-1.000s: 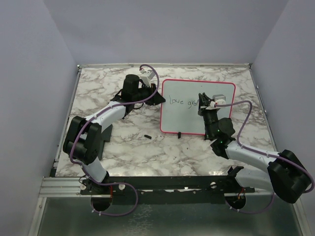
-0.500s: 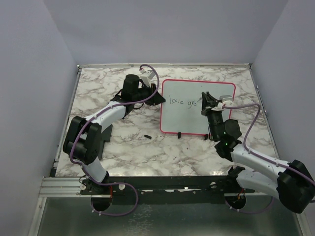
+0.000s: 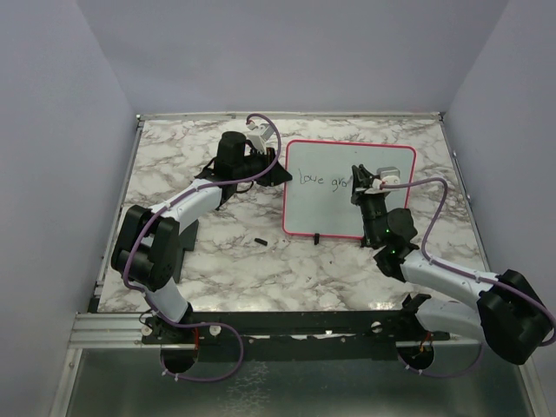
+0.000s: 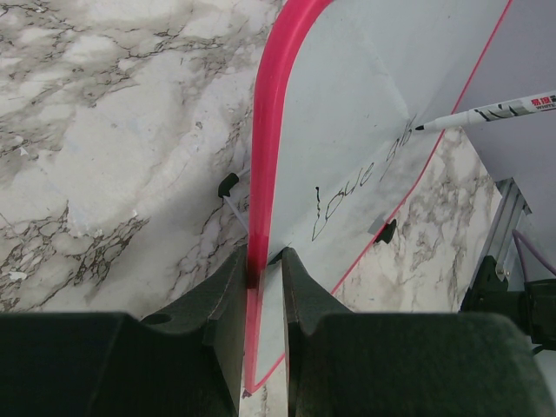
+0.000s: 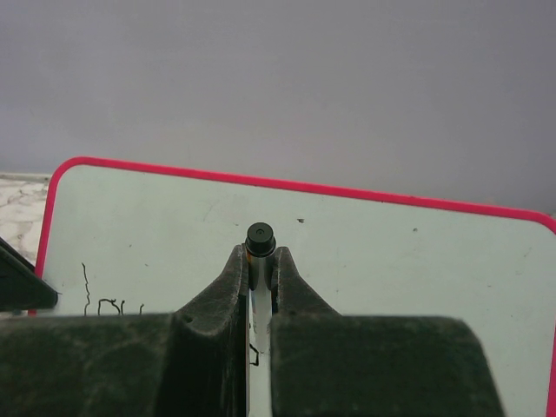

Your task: Write a sentence on the whiteboard

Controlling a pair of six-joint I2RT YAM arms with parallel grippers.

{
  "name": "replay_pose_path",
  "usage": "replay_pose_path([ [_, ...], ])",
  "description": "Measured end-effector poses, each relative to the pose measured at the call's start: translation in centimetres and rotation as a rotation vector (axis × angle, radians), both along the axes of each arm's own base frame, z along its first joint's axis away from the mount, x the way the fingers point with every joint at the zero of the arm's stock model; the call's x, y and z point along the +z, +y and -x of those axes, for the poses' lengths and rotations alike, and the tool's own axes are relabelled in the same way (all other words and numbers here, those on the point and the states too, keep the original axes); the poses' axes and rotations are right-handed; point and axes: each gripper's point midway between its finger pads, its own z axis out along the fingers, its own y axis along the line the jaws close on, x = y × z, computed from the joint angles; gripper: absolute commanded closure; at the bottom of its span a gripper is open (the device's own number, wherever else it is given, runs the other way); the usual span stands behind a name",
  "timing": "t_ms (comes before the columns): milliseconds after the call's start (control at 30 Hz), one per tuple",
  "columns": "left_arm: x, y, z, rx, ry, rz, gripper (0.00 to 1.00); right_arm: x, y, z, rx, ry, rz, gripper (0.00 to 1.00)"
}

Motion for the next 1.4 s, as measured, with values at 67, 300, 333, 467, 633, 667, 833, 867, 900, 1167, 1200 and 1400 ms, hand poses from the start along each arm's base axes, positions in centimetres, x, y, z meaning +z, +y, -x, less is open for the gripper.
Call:
replay_pose_path([
  [67,0.00,0.00,0.00,0.000,0.000,0.000,0.96,0.20,-0.06,0.02,-0.003,-0.007,-0.003,0.99],
  [300,0.00,0.00,0.00,0.000,0.000,0.000,0.96,0.36,-0.11,0.03,-0.005,-0.012,-0.007,0.99],
  [333,0.00,0.00,0.00,0.000,0.000,0.000,0.96,0.37,-0.12,0.03,-0.005,-0.013,-0.008,0.99],
  [467,0.00,0.00,0.00,0.000,0.000,0.000,0.96,0.69,-0.19,0.05,-0.008,-0.026,-0.011,0.99],
  [633,0.00,0.00,0.00,0.000,0.000,0.000,0.96,0.79,-0.33,-0.11,-0.022,-0.037,-0.009,0.99],
  [667,0.00,0.00,0.00,0.000,0.000,0.000,0.96,0.71,-0.34,-0.16,-0.025,-0.036,-0.005,0.99],
  [833,0.00,0.00,-0.01,0.000,0.000,0.000,0.96,0.62,-0.29,-0.43,-0.033,-0.040,0.001,0.99],
  [867,0.00,0.00,-0.01,0.000,0.000,0.000,0.96,0.64,-0.28,-0.50,-0.036,-0.040,0.002,0.99],
  [900,0.00,0.00,-0.01,0.000,0.000,0.000,0.96,0.66,-0.27,-0.56,-0.038,-0.041,0.003,0.99],
  [1167,0.00,0.00,-0.01,0.000,0.000,0.000,0.96,0.65,-0.47,-0.62,-0.051,-0.039,-0.003,0.99],
  [1200,0.00,0.00,-0.01,0.000,0.000,0.000,0.96,0.64,-0.49,-0.60,-0.051,-0.038,-0.005,0.99],
  [1400,0.00,0.00,0.00,0.000,0.000,0.000,0.96,0.33,-0.87,-0.17,-0.052,-0.030,-0.012,0.99],
])
